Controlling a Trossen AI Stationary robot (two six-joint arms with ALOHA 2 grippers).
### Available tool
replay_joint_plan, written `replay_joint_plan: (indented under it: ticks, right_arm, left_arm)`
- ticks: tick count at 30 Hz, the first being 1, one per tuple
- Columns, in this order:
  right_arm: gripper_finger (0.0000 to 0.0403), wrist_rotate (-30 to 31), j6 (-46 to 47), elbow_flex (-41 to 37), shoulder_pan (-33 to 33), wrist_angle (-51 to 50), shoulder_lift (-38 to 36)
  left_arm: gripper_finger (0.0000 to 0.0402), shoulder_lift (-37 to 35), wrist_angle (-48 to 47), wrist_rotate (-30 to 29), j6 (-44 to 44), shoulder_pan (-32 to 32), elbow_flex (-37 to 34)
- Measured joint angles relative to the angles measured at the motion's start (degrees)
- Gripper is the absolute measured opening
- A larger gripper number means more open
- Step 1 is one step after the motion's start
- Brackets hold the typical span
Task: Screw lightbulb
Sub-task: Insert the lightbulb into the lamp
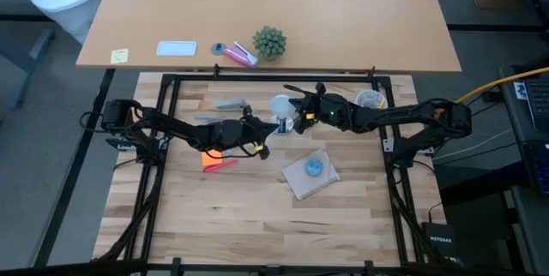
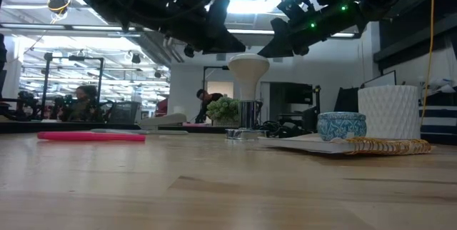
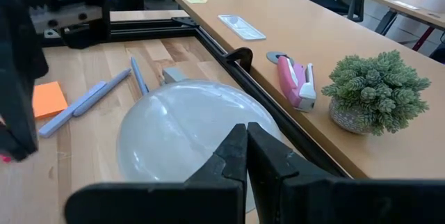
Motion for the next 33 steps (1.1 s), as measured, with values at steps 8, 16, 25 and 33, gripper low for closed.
replay_joint_plan:
  ticks: [8,16,25,33]
  right_arm:
    - [0.0011,0.0,0.01,0.0,0.0,-0.09,0.0]
    - [0.0011,-0.03,0.01,0.0,0.0,-0.37,0.0]
    - [0.0011,-1.93,0.71,0.0,-0.04,-0.44,-0.02]
    - [0.0011,-6.62,2.17,0.0,0.01,-0.66,-0.07]
  left_arm:
    - [0.0,-0.02,-1.26,-0.24,-1.22,1.82,0.0]
    - [0.0,-0.02,-1.26,-1.0,-2.65,4.39,0.0]
    - [0.0,-0.13,-2.32,-4.58,-2.67,5.56,0.0]
    - [0.0,-0.13,-2.68,-9.11,-2.68,5.96,-0.02]
